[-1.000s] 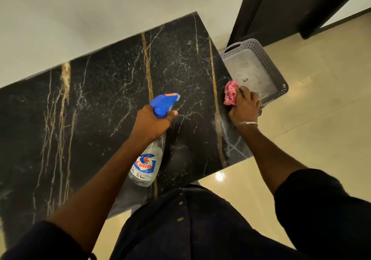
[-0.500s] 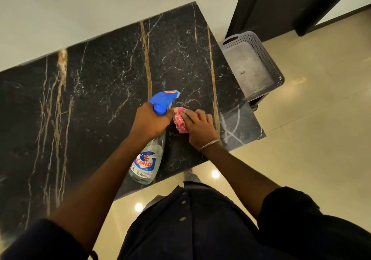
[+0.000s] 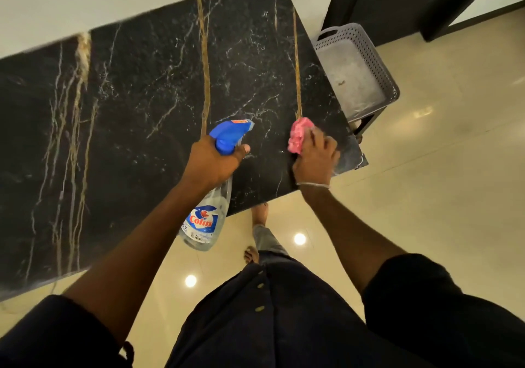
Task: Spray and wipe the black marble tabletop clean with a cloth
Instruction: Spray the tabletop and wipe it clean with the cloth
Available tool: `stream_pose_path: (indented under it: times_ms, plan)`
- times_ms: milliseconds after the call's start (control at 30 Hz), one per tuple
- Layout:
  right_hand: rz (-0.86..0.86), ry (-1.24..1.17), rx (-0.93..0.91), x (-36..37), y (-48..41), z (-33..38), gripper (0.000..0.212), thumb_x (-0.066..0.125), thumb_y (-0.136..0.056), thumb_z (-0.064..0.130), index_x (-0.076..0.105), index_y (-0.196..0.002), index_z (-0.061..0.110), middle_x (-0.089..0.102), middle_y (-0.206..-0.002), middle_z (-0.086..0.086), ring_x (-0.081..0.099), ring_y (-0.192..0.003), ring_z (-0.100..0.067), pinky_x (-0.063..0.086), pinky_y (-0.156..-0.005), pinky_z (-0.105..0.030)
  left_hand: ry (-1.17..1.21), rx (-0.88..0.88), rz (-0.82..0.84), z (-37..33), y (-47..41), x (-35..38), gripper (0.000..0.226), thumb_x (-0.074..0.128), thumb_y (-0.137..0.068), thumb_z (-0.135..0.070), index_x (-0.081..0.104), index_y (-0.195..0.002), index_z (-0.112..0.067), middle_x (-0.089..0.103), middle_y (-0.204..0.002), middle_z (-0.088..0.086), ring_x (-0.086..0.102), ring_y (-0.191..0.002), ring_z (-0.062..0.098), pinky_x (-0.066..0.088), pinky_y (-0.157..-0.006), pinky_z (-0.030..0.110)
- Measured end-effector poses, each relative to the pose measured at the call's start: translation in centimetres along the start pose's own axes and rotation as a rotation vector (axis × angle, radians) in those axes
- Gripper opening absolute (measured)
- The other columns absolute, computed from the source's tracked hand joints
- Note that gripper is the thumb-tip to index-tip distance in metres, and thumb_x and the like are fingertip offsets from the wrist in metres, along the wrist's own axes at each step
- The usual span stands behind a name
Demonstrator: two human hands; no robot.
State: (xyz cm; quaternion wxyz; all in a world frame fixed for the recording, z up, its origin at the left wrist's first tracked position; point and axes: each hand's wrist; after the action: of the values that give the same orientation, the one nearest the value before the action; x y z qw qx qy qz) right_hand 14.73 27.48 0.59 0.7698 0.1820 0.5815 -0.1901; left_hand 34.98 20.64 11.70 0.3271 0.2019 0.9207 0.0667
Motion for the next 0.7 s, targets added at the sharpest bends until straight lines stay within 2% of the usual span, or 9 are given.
stream_pose_path:
  times_ms: [167,233,267,467,600,700]
  plan:
    - [0.04,-0.008,-0.417,2.4,5.3,2.7,0.064,0.07,-0.077,0.024,0.048,-0.136,0.016,0.052,-0.133,-0.007,0.046,-0.115,-0.033,0.045,-0.089,-0.049,-0.056,0.015,-0.019,-0.4,1.4,0.9,0.022,0.065,-0.087,-0.027,0.058,-0.097,-0.008,0.058,-0.074,0.008,0.054,-0.065,0.013,0.044,-0.064,0.018]
    - [0.038,-0.005,-0.494,1.8,4.8,0.4,0.067,0.075,-0.074,0.027,0.05,-0.134,0.015,0.053,-0.132,-0.008,0.048,-0.115,-0.035,0.044,-0.088,-0.049,-0.044,-0.003,-0.028,-0.7,1.7,0.9,0.024,0.066,-0.087,-0.029,0.058,-0.096,-0.009,0.058,-0.074,0.008,0.054,-0.064,0.012,0.044,-0.063,0.017]
    - [0.03,0.002,-0.474,1.4,4.5,-1.2,0.067,0.076,-0.072,0.024,0.051,-0.133,0.014,0.054,-0.132,-0.009,0.048,-0.115,-0.036,0.043,-0.088,-0.049,-0.034,-0.017,-0.03,-0.9,1.9,0.8,0.025,0.066,-0.086,-0.03,0.058,-0.097,-0.009,0.058,-0.074,0.008,0.054,-0.064,0.012,0.044,-0.063,0.017]
    - [-0.094,0.028,0.005,-2.1,1.7,-10.5,0.059,0.064,-0.074,0.007,0.05,-0.131,0.012,0.049,-0.135,-0.01,0.044,-0.114,-0.039,0.04,-0.085,-0.049,-0.015,-0.036,-0.043,-1.0,3.7,0.3,0.022,0.064,-0.088,-0.029,0.055,-0.098,-0.012,0.054,-0.07,-0.001,0.053,-0.064,0.011,0.043,-0.063,0.016]
    - [-0.084,-0.039,0.208,-2.6,1.3,-9.7,0.056,0.064,-0.08,0.013,0.048,-0.133,0.012,0.047,-0.136,-0.01,0.042,-0.117,-0.039,0.041,-0.089,-0.051,-0.008,-0.03,-0.046,-0.9,5.1,0.2,0.027,0.065,-0.086,-0.03,0.057,-0.102,-0.009,0.061,-0.082,0.011,0.059,-0.075,0.02,0.046,-0.068,0.019]
    - [-0.129,-0.218,0.425,-3.7,1.1,-7.9,0.044,0.062,-0.083,0.009,0.053,-0.126,0.007,0.05,-0.133,-0.013,0.045,-0.113,-0.037,0.042,-0.088,-0.047,-0.003,-0.005,-0.016,-0.7,6.0,0.3,0.03,0.068,-0.083,-0.032,0.061,-0.101,-0.01,0.065,-0.086,0.01,0.062,-0.078,0.018,0.047,-0.069,0.019]
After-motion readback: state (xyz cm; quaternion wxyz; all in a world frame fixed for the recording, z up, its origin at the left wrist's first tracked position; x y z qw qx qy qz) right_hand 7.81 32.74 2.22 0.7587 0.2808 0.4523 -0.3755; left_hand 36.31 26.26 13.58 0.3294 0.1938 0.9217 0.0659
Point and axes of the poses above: each hand's wrist, its own y-axis away from the middle knuckle, its own x-axis out of the palm, z = x × y
